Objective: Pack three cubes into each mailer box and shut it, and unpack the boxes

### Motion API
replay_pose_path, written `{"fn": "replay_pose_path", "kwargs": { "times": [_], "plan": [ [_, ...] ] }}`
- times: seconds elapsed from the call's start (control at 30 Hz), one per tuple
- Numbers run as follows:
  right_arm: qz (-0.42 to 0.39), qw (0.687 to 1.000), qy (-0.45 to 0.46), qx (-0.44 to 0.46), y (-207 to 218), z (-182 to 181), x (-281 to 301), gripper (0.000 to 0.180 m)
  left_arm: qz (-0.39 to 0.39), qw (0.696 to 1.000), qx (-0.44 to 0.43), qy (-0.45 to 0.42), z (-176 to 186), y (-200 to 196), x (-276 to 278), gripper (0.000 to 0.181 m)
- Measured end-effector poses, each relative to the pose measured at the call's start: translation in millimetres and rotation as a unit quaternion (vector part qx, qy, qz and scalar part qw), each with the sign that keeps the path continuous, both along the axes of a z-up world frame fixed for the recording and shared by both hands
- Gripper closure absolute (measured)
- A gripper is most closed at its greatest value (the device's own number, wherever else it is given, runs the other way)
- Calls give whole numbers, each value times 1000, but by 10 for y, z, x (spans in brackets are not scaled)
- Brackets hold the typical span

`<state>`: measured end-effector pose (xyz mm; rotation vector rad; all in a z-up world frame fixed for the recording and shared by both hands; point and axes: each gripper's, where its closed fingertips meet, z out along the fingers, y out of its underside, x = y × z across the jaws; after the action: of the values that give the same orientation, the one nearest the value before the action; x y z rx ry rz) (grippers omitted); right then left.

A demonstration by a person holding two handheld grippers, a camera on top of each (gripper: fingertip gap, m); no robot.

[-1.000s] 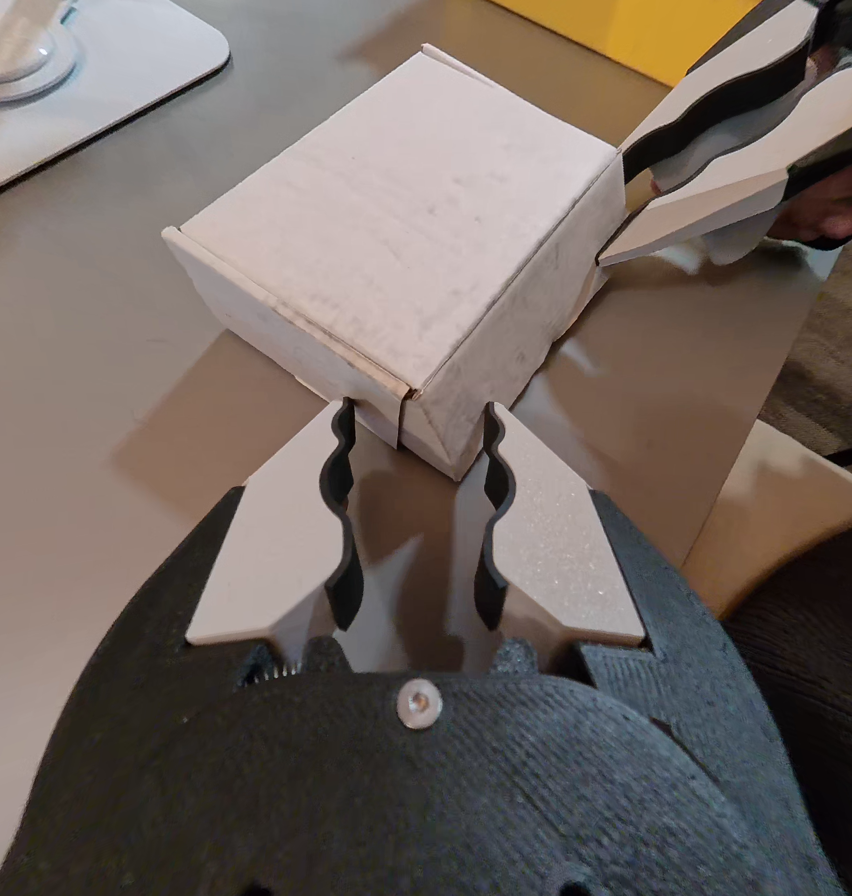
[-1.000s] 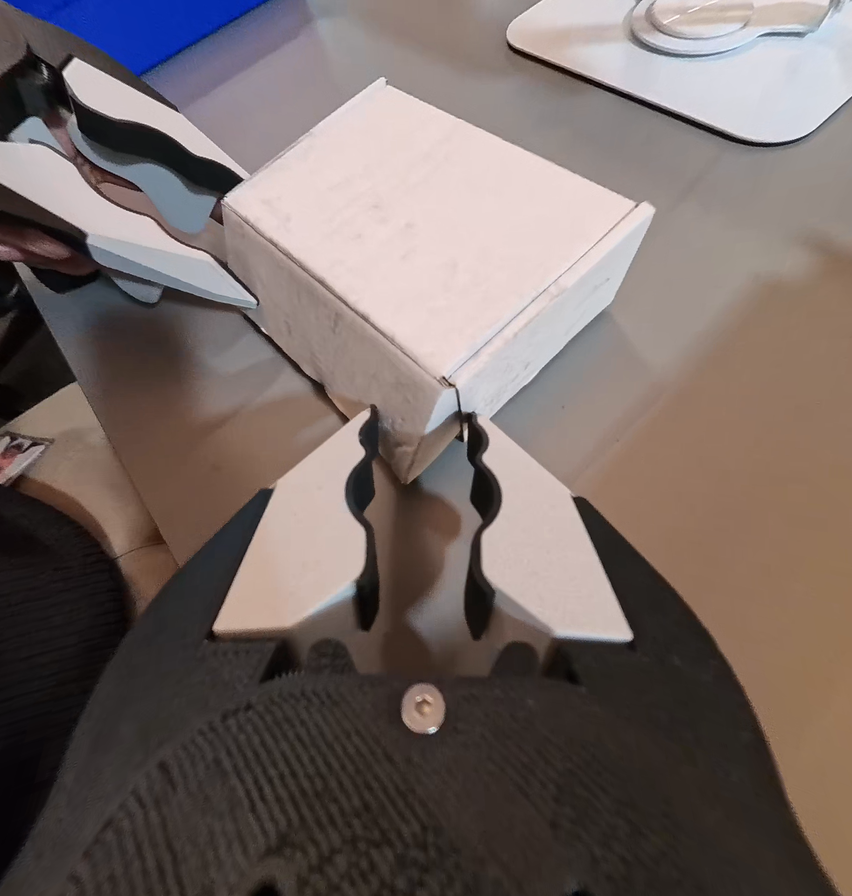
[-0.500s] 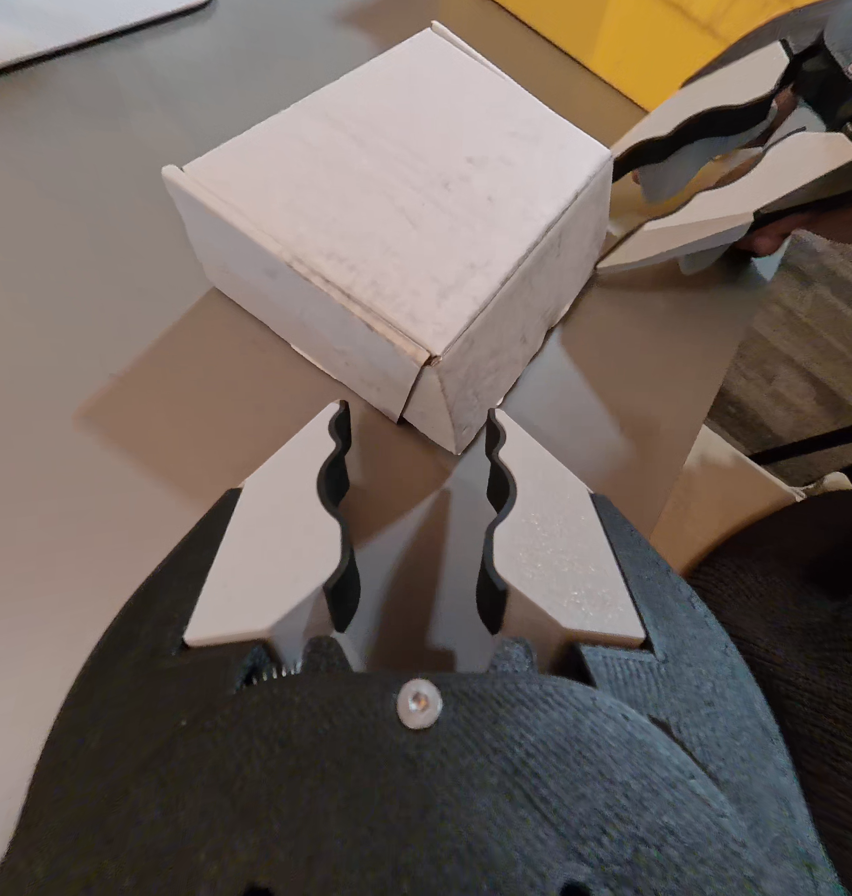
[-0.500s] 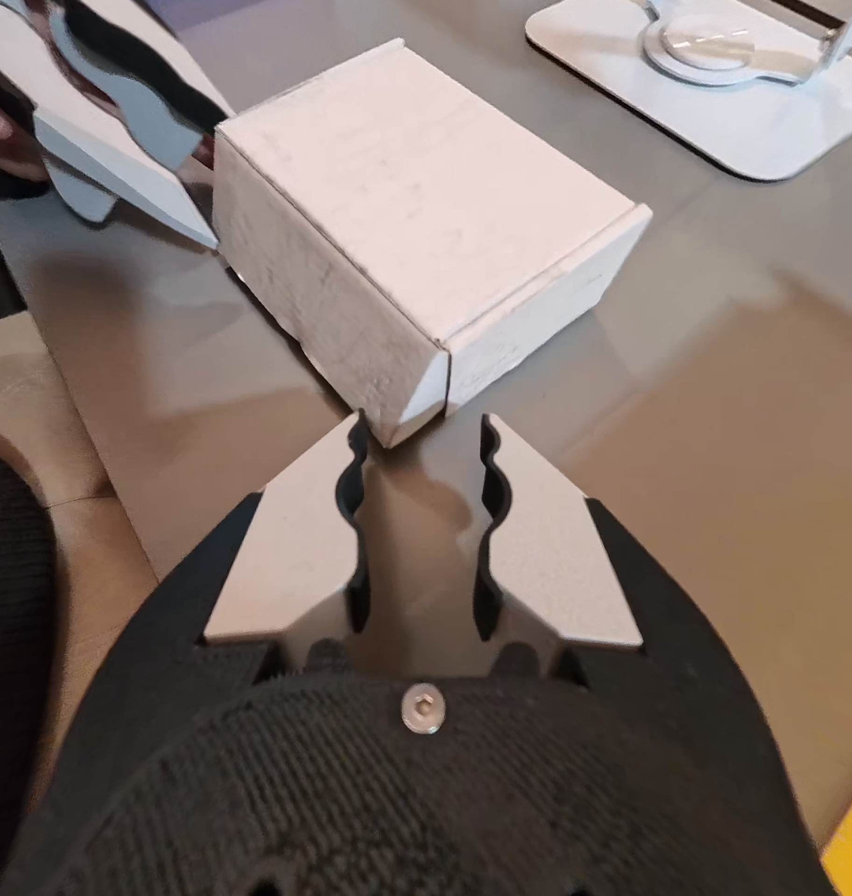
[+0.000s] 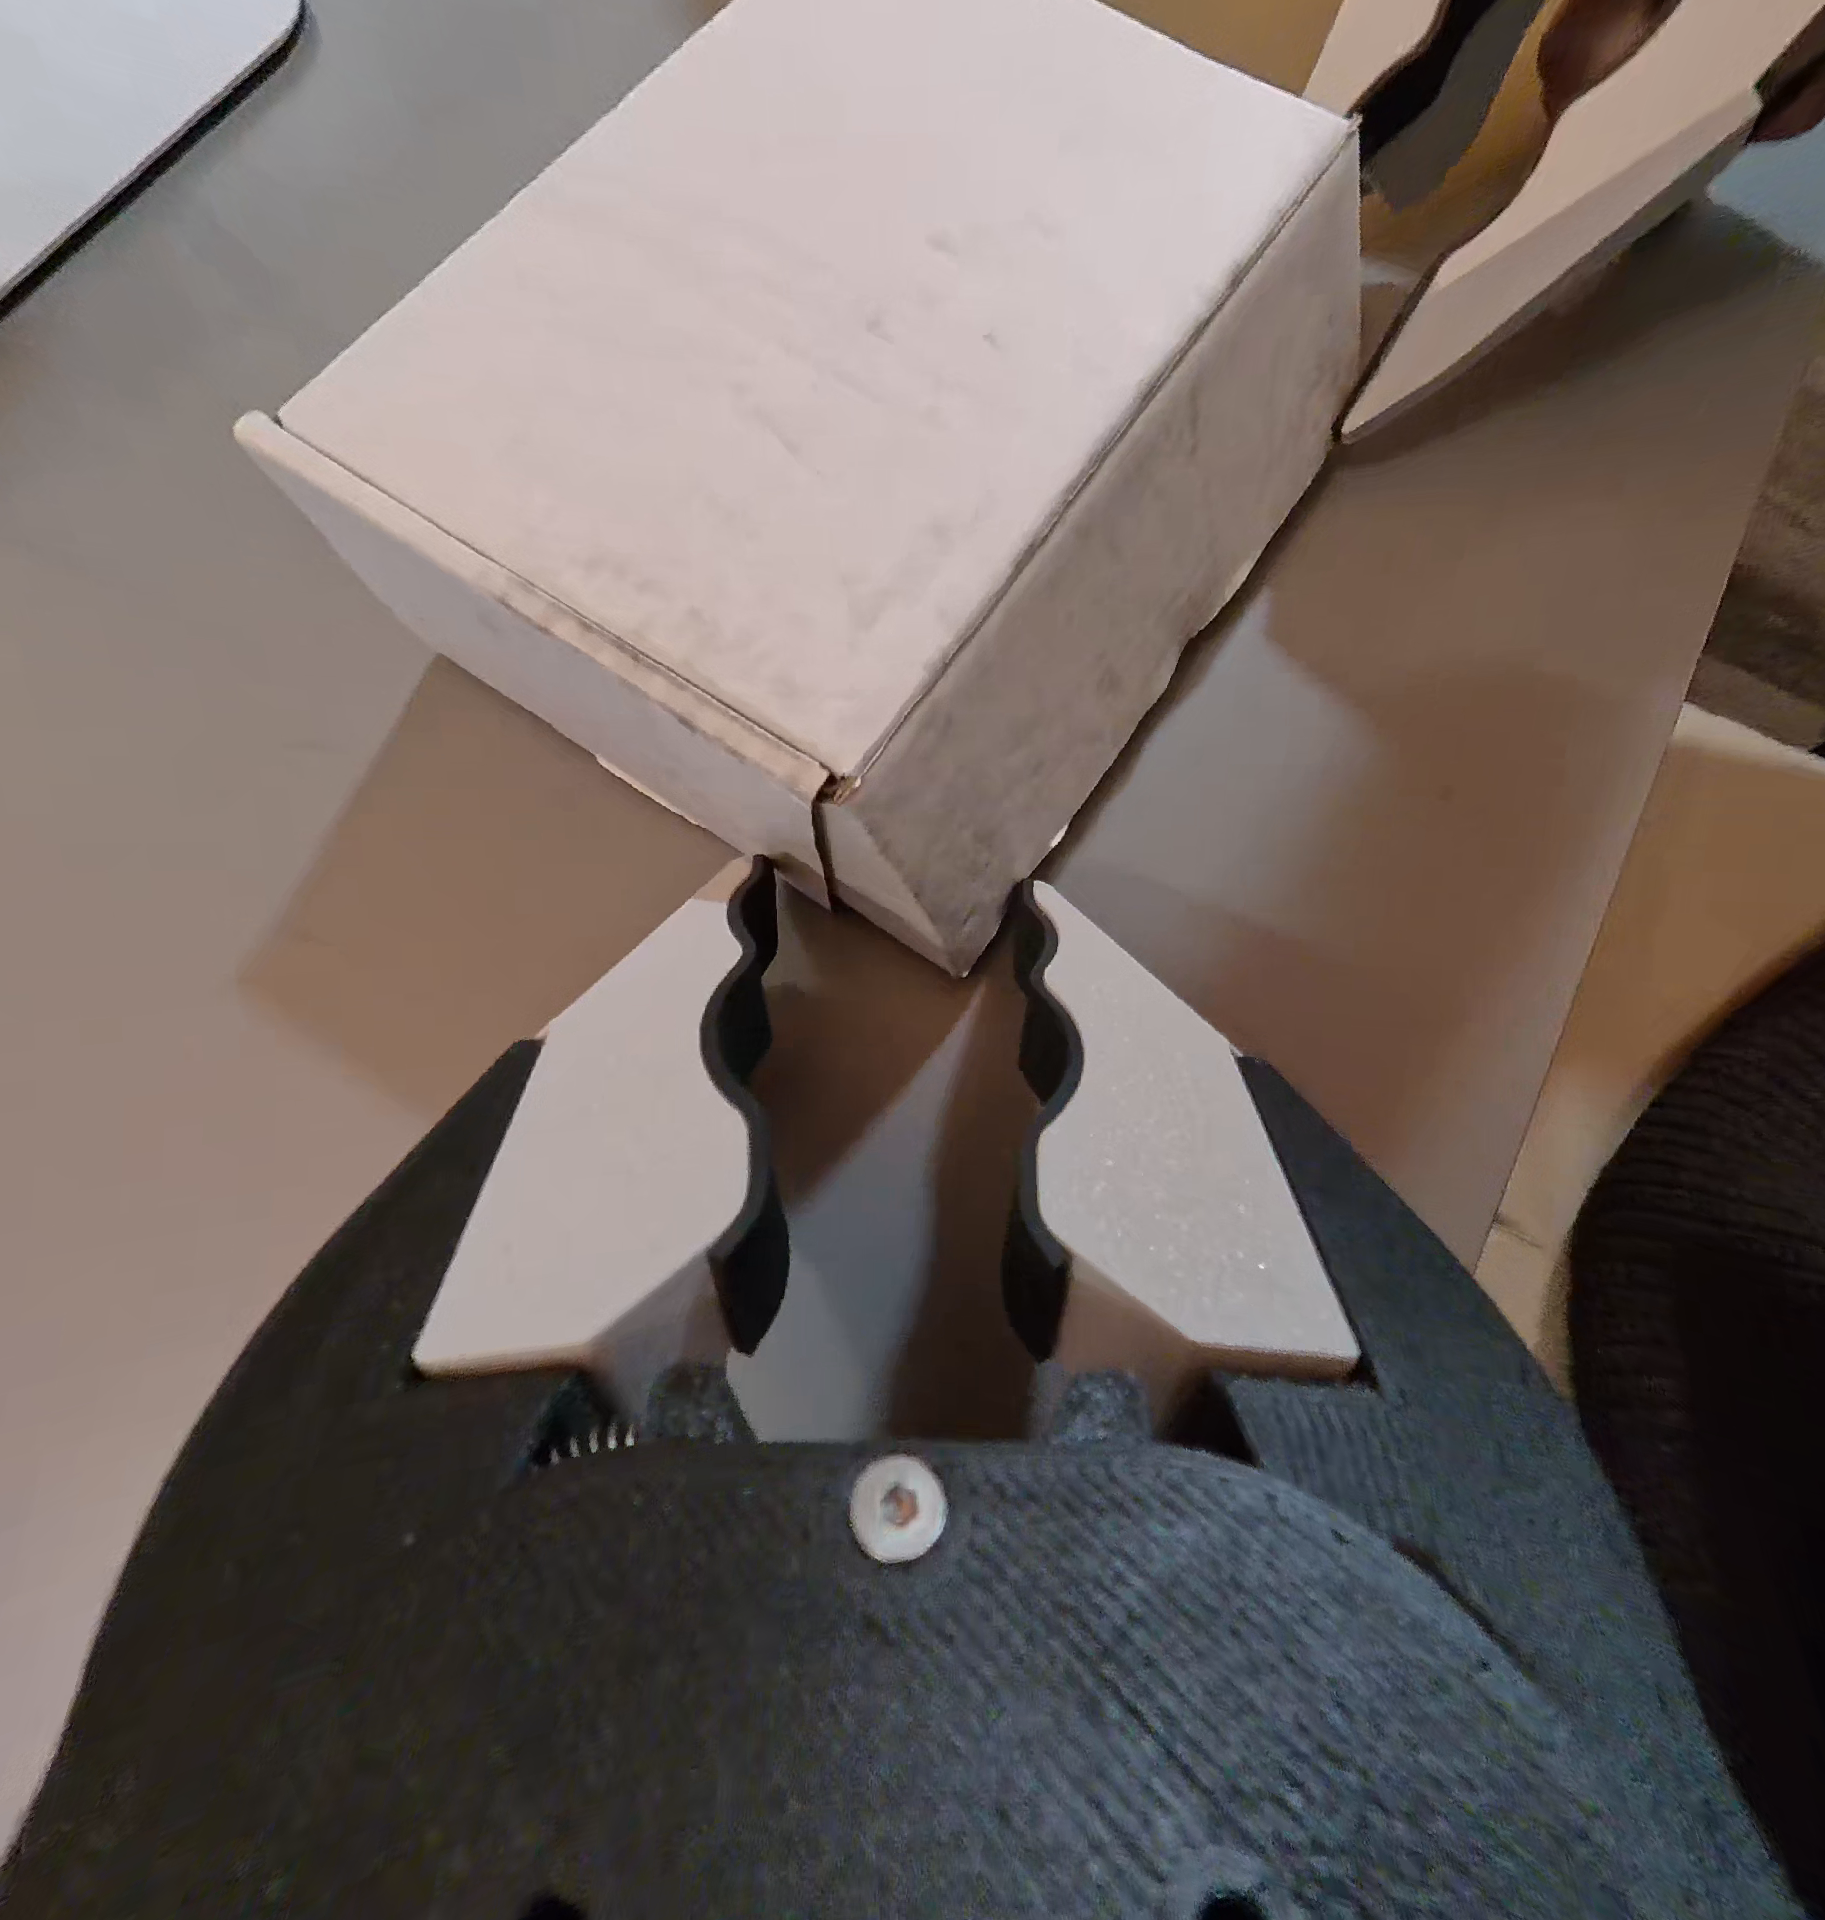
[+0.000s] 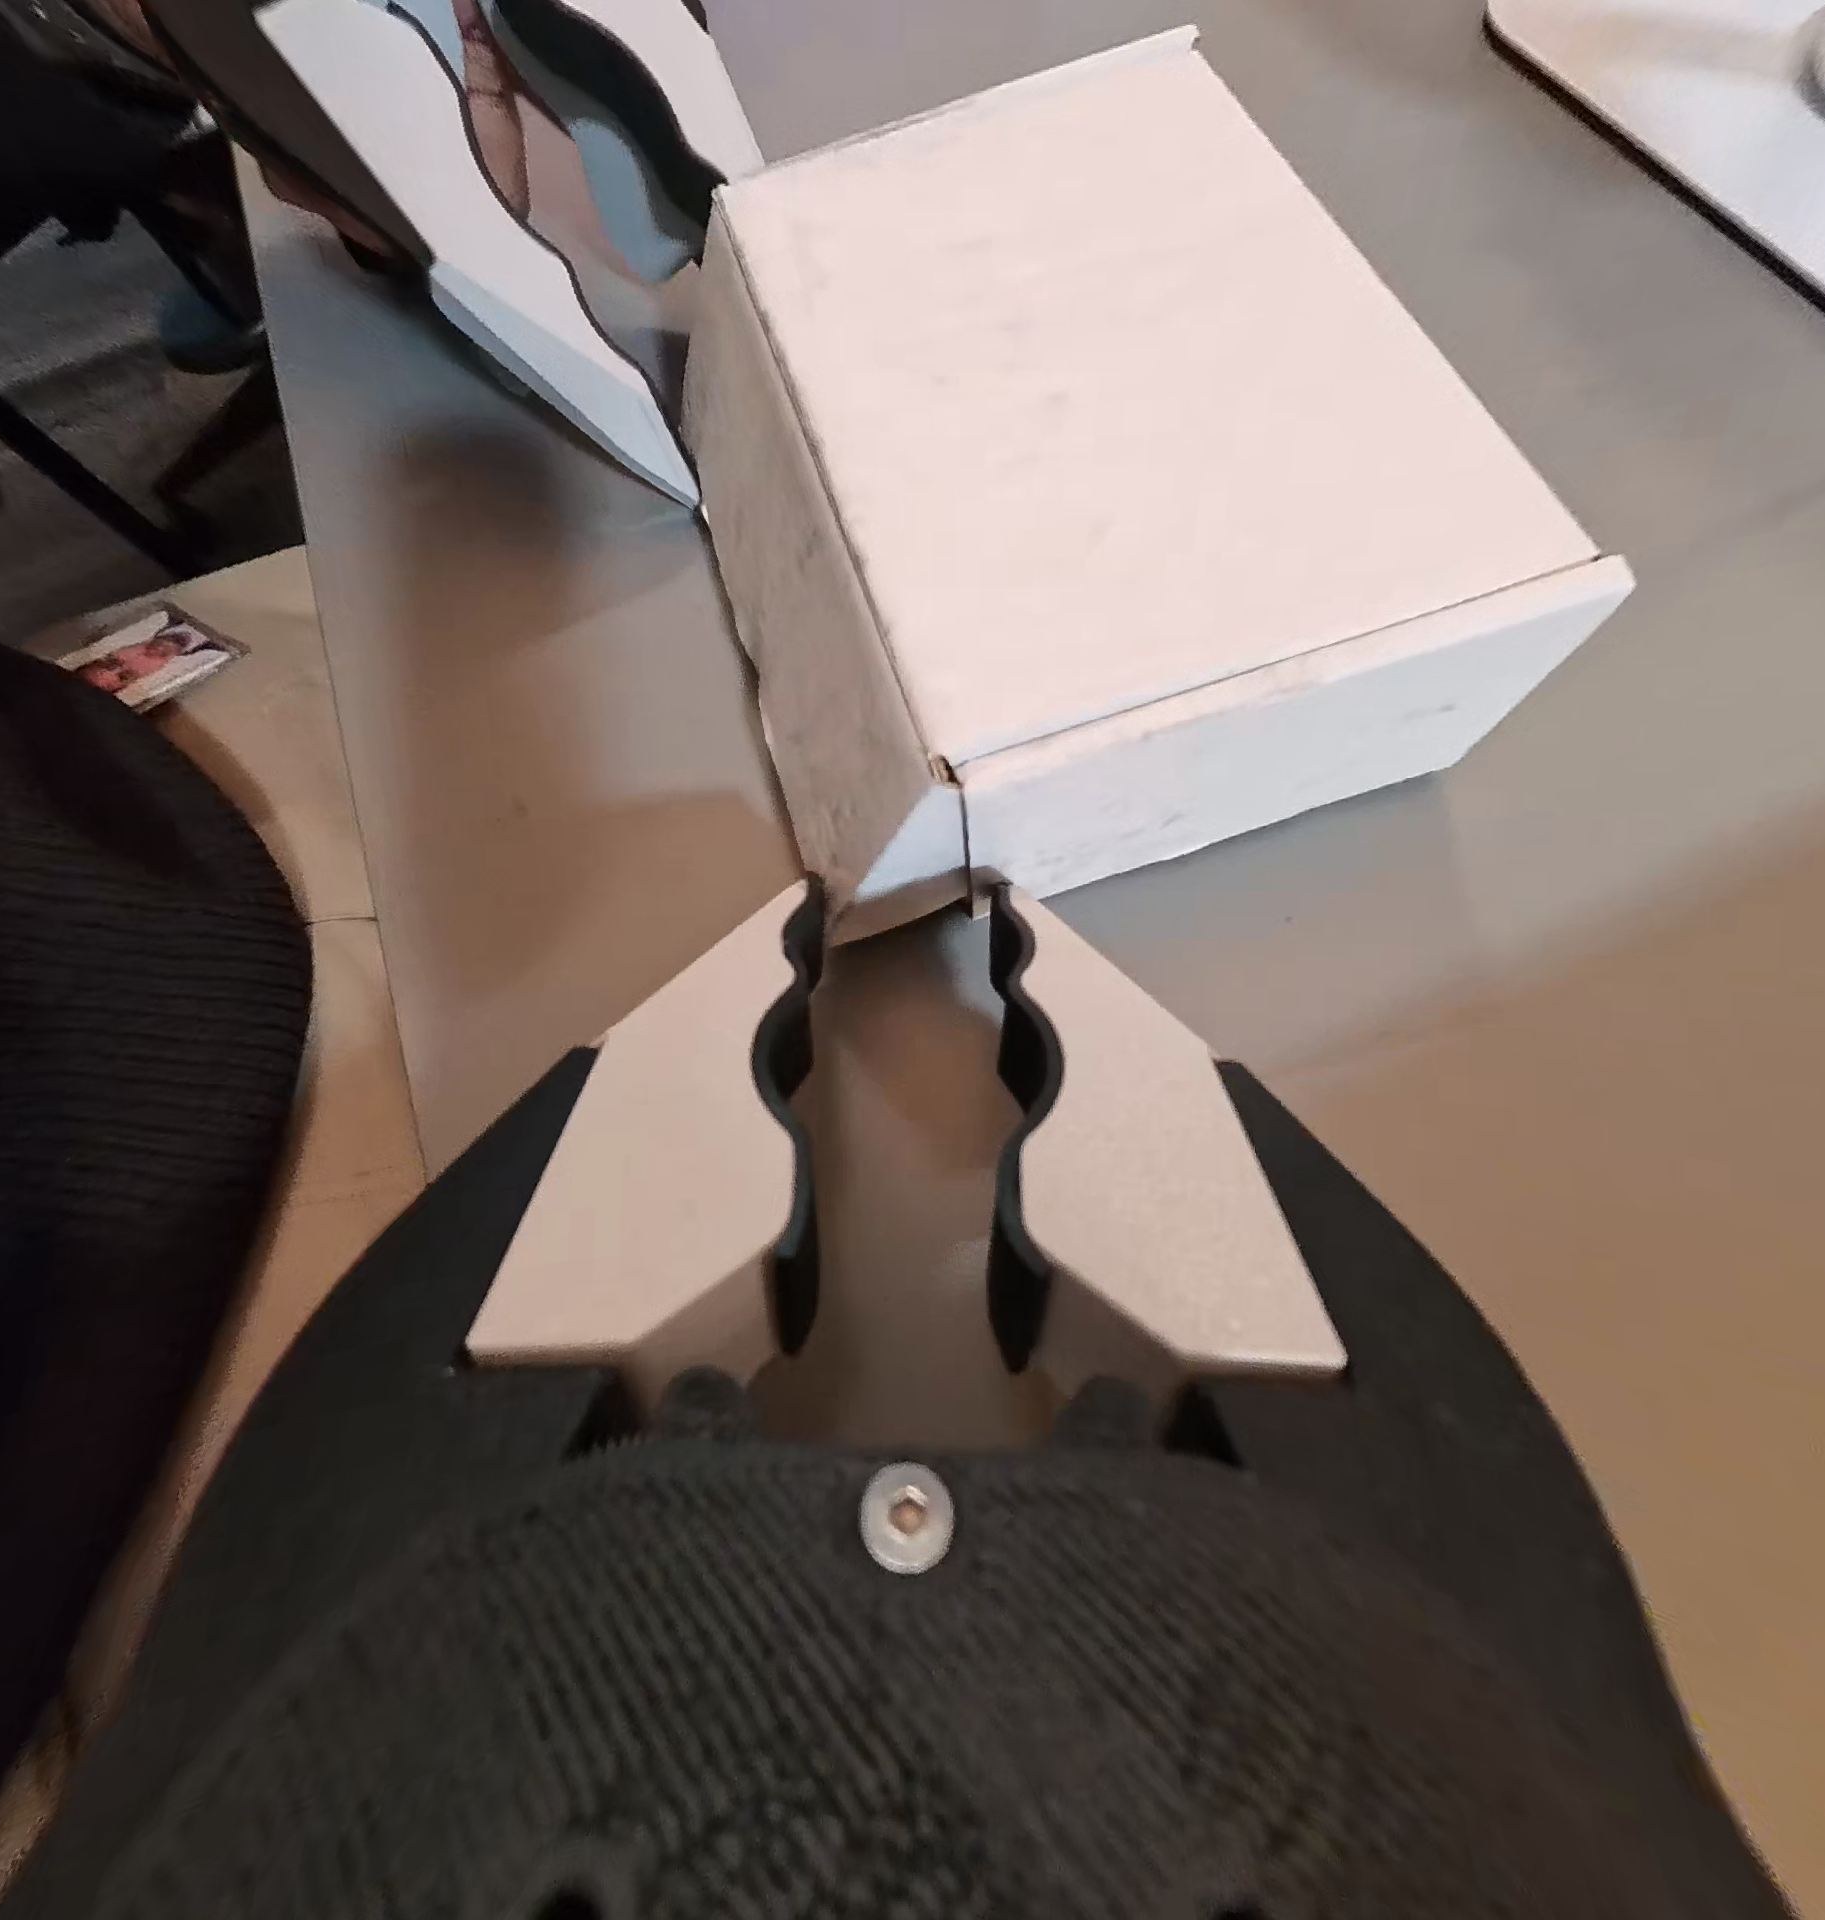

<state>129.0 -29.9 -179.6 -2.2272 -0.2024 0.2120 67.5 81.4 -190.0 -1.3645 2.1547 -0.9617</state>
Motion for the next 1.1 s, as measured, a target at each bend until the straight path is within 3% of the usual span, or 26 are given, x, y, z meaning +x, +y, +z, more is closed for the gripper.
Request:
{"fn": "replay_pose_path", "kwargs": {
  "times": [0.17, 0.8, 1.0, 1.1],
  "plan": [
    [3, 999, -34, -10, -4, -15, 2, 153, -14, 998, 56, -19, -24, 15, -13, 139],
    [9, 996, -78, -32, 29, -54, -62, 172, 23, 993, 106, -48, -2, 122, 40, 150],
    [-24, 993, -114, -8, 79, -36, 103, 167, 19, 995, 91, -35, -20, 132, 32, 147],
    [-43, 994, -102, 8, 44, 1, 198, 140, 28, 994, 93, -40, -3, 163, 37, 140]
  ]
}}
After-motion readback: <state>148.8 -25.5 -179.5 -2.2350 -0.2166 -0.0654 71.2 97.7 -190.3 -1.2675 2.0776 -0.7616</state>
